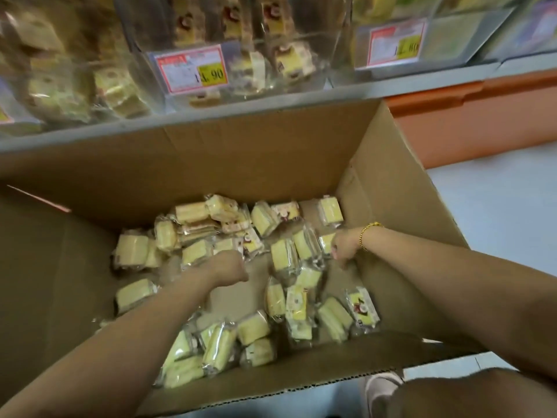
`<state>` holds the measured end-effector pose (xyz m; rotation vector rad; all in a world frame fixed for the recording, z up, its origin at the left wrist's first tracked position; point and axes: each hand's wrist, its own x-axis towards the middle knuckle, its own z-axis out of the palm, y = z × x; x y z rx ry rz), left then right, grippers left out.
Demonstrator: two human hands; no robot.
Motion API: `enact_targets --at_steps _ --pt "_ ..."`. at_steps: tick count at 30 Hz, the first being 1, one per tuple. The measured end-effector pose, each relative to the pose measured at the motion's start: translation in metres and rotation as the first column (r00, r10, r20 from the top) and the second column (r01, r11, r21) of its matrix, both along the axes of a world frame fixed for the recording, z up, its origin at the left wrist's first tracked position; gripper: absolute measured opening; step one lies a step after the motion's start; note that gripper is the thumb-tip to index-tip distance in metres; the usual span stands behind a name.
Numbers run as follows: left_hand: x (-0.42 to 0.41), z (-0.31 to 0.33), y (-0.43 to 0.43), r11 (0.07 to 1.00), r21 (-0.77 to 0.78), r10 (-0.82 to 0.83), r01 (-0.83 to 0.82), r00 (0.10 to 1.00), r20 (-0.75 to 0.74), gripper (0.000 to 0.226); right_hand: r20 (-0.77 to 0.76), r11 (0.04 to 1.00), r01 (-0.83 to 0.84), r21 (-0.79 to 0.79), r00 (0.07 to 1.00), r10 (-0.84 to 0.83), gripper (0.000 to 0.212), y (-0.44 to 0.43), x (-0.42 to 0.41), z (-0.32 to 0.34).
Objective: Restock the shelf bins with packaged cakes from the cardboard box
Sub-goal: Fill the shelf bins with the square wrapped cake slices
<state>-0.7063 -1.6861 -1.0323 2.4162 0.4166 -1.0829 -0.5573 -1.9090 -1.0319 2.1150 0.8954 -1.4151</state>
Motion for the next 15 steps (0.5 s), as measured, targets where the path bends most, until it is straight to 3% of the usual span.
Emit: enact_targets --at_steps 4,7,9,11,15 --pt "0.005 -0.035 -0.032 0.99 -0.073 -0.13 0.12 0.977 -0.17 0.028 -0.127 0.945 -0.237 -0.224 0.969 0.213 0.055 -0.028 -0.012 -0.046" --pt "0.005 -0.049 -0.056 0.981 -0.184 0.043 -0.066 0.991 -0.126 0.033 -0.09 0.963 -0.173 -0.206 0.983 0.157 0.051 -0.05 -0.022 -0.071" --pt "0.004 -0.057 -0.069 0.982 -0.138 0.129 -0.132 0.991 -0.028 0.045 -0.088 0.976 -0.13 -0.174 0.989 0.116 0.054 -0.057 -0.029 -0.082" --pt "0.005 -0.06 -0.083 0.995 -0.04 0.096 -0.096 0.995 0.002 0.059 -0.105 0.98 -0.11 -0.166 0.99 0.093 0.063 -0.059 -0.035 -0.086" --pt "0.008 -0.062 -0.111 0.997 -0.076 -0.021 0.011 0.993 -0.12 0.087 -0.13 0.966 -0.188 -0.177 0.977 0.167 0.062 -0.059 -0.042 -0.085"
